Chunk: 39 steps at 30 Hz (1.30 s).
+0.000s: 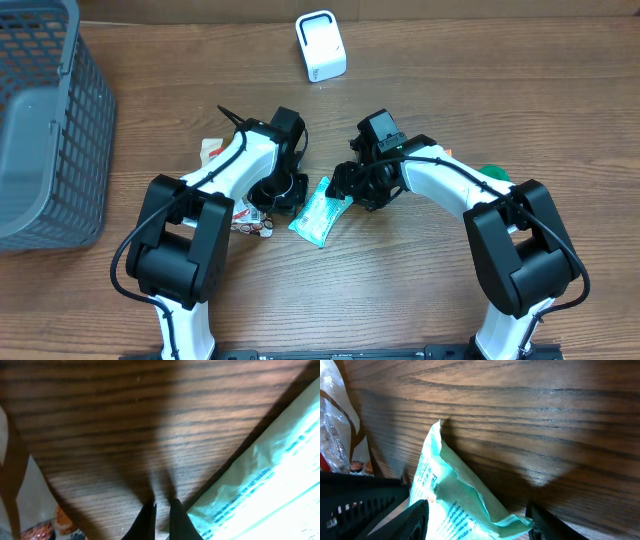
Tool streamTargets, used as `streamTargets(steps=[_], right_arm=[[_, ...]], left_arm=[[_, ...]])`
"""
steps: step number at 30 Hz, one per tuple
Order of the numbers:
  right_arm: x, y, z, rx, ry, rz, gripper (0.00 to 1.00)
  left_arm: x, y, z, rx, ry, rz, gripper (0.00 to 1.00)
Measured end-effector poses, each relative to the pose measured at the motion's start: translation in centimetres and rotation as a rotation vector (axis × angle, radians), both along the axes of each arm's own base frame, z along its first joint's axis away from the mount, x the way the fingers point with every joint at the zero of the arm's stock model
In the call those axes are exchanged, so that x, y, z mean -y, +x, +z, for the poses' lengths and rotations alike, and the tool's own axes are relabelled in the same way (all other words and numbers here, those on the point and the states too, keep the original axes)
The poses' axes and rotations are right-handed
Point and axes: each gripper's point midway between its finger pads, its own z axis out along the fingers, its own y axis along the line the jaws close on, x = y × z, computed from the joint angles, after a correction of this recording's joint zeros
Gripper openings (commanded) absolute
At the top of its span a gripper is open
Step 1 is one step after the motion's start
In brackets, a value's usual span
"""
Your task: Scan the item barcode
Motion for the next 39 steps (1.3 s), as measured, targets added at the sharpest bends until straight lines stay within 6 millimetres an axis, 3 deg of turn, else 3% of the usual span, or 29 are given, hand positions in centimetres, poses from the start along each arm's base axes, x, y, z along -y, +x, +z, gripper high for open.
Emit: streamTargets(steps=[2,5,8,11,15,23,31,37,39], right_arm=[[0.0,0.0,0.0,-0.001,0.001,-0.001,0.63],[0.0,0.0,0.0,-0.002,0.001,-0.003,0.63],[0.0,0.0,0.0,-0.004,0.001,-0.003,0.64],[0.0,-0.1,0.0,-0.005,0.001,-0.004,0.64],[0.0,-0.1,0.0,-0.005,0.0,-0.004,0.64],[-0.1,0.1,0.0,0.001,0.004,-0.004,0.64],[-0.3,0.2,0.0,0.013,0.012,-0.001,0.57],[-1.1,0.0,-0.5,0.031,0.038,0.004,0.4],[-1.2,-0.4,-0.6,0.018,0.047,0.004,0.38]], left_arm=[[-0.7,-0.4,0.5,-0.032,0.021,0.01,0.07],[-1.1,0.5,2.0,-0.026,0.024,0.024,0.13],[-1.1,1.4,3.8,-0.015,0.014,0.022,0.32],[-0.7,1.3,4.5,-0.016,-0.013,-0.001,0.39],[0.3,0.8,4.0,-0.016,-0.041,-0.043,0.37],[1.3,-1.6,0.4,-0.033,-0.074,-0.106,0.31],[1.6,-1.8,0.1,-0.009,-0.111,-0.117,0.3],[1.6,-1.7,0.1,-0.008,-0.111,-0.117,0.29],[1.6,-1.7,0.1,-0.008,-0.111,-0.118,0.3]])
